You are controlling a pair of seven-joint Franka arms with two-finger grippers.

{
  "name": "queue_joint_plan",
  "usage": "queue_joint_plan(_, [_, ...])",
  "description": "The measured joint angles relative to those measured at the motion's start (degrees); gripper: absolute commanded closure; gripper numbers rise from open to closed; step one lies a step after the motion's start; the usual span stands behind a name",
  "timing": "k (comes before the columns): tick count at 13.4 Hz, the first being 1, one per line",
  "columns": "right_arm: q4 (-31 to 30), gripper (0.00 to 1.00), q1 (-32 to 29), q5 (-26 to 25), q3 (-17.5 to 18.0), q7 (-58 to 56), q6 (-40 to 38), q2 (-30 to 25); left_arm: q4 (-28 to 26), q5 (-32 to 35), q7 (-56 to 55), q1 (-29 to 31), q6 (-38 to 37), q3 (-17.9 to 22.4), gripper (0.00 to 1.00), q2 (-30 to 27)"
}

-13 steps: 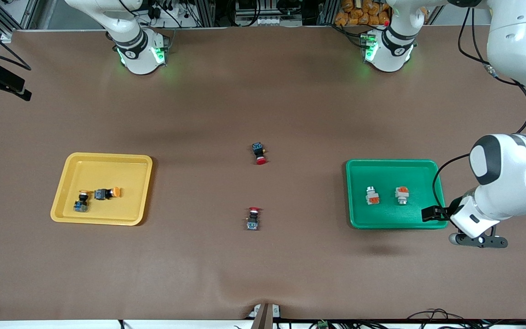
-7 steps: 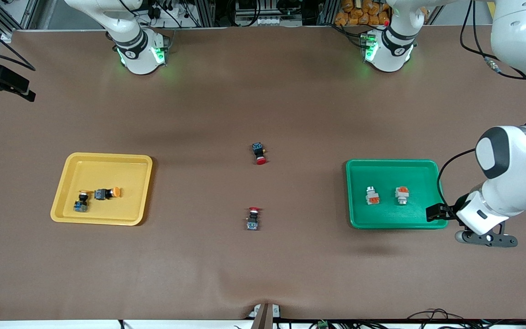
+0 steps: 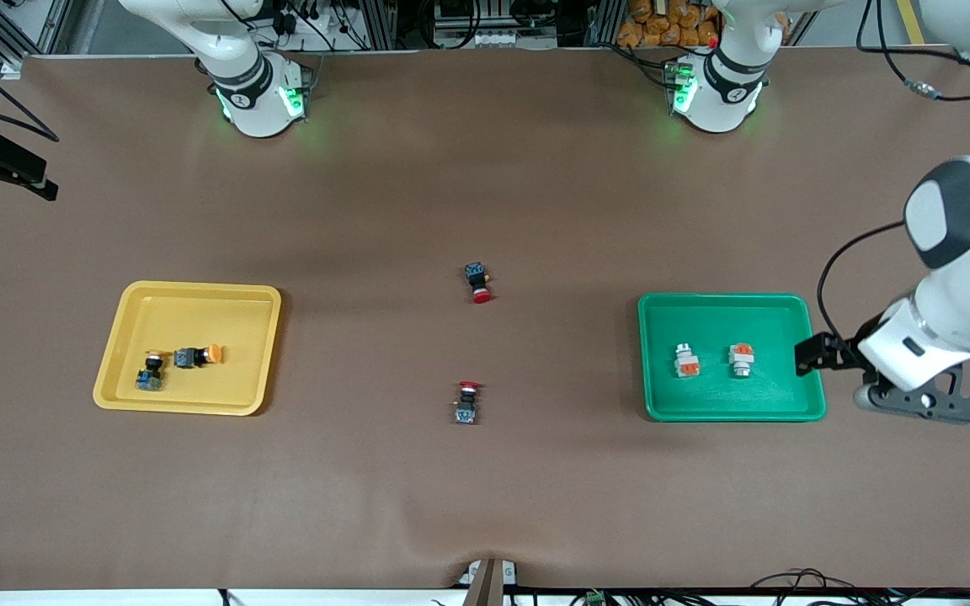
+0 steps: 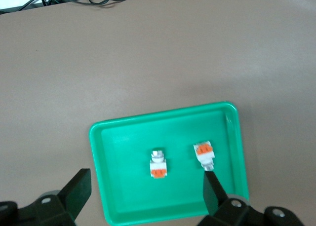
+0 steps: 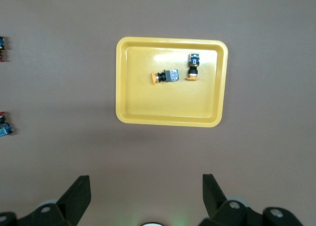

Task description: Place green and yellow buttons in trays

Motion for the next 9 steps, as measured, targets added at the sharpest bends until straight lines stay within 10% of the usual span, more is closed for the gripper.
queue_joint_plan(9, [0.10,0.00,0.00,-0.10,0.03,-0.07,0.00,0.00,0.04,-0.31,-0.38,-4.89,-13.51,2.61,0.00,-12.92])
